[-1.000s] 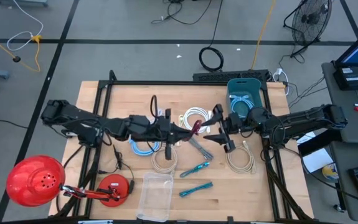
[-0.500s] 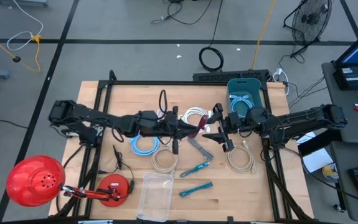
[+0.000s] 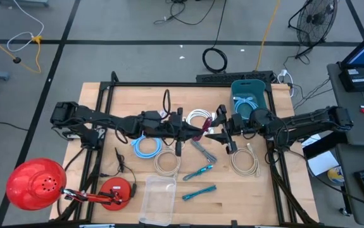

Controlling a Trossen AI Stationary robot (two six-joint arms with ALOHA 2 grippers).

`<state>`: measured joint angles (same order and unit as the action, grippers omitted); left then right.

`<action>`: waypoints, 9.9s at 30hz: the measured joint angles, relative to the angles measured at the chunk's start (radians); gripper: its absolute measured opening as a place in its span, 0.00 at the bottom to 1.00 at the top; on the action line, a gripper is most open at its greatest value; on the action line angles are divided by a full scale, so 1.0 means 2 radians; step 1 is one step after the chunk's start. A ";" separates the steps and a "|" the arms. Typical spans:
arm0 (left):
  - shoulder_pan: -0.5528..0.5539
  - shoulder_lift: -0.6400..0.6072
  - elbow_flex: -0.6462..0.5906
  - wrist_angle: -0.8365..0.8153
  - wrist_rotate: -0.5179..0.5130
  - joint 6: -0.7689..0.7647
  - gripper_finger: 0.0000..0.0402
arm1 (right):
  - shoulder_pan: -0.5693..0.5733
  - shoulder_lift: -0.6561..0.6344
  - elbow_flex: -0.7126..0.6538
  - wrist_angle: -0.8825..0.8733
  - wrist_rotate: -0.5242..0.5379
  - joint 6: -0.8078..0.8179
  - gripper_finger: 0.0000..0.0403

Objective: Pick & Place USB Port
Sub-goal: Put the pink charger cable into the transparent bin, then put the white usb cable into the blue bin

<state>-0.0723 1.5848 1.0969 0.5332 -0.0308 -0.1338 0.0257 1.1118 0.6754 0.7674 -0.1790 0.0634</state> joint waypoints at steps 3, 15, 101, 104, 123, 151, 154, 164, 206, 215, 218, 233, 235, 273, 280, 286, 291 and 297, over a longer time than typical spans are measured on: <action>0.000 0.000 0.000 0.000 0.004 0.000 0.03 | 0.000 0.000 0.000 0.001 0.000 -0.002 0.32; 0.001 0.000 0.000 0.001 0.012 -0.004 0.03 | 0.000 0.000 0.000 0.001 0.000 -0.012 0.25; 0.015 0.003 0.005 -0.077 0.041 -0.047 0.28 | 0.000 0.000 -0.001 -0.017 0.012 -0.017 0.06; 0.011 -0.015 0.005 -0.134 0.020 -0.047 0.33 | 0.000 0.000 -0.001 -0.023 0.012 -0.018 0.06; -0.086 -0.193 0.004 -0.538 -0.315 -0.163 0.33 | 0.017 0.027 0.035 -0.071 0.009 -0.017 0.06; -0.236 -0.204 -0.068 -0.757 -0.456 -0.418 0.33 | 0.080 0.302 0.320 -0.337 -0.094 -0.244 0.05; -0.235 -0.208 -0.083 -0.769 -0.484 -0.446 0.33 | 0.095 0.302 0.320 -0.338 -0.090 -0.282 0.04; -0.218 -0.219 -0.094 -0.790 -0.505 -0.480 0.33 | 0.124 0.302 0.363 -0.431 -0.026 -0.358 0.03; -0.177 -0.217 -0.142 -0.794 -0.459 -0.522 0.33 | 0.185 0.502 0.624 -0.645 0.011 -0.487 0.03; -0.177 -0.217 -0.142 -0.792 -0.458 -0.521 0.33 | 0.198 0.502 0.624 -0.618 -0.015 -0.488 0.03; -0.177 -0.217 -0.142 -0.792 -0.458 -0.522 0.33 | 0.198 0.502 0.624 -0.604 -0.018 -0.484 0.03; -0.177 -0.217 -0.142 -0.791 -0.455 -0.521 0.33 | 0.172 0.540 0.624 -0.580 -0.044 -0.450 0.03; -0.177 -0.217 -0.142 -0.791 -0.455 -0.520 0.33 | 0.170 0.539 0.624 -0.584 -0.046 -0.441 0.03; -0.177 -0.217 -0.142 -0.791 -0.445 -0.515 0.33 | 0.161 0.548 0.590 -0.586 -0.088 -0.411 0.03; -0.177 -0.217 -0.143 -0.791 -0.445 -0.515 0.33 | 0.161 0.548 0.590 -0.580 -0.070 -0.402 0.10; -0.177 -0.217 -0.159 -0.790 -0.445 -0.521 0.33 | 0.160 0.548 0.590 -0.579 -0.069 -0.395 0.15; -0.177 -0.217 -0.163 -0.789 -0.444 -0.527 0.33 | 0.160 0.548 0.590 -0.576 -0.069 -0.395 0.12; -0.177 -0.217 -0.163 -0.789 -0.444 -0.528 0.33 | 0.160 0.548 0.590 -0.565 -0.064 -0.391 0.10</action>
<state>-0.4259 1.1515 0.7704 -1.0443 -0.9180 -1.1892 0.3466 2.2078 1.8561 -0.3626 -0.3071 -0.7189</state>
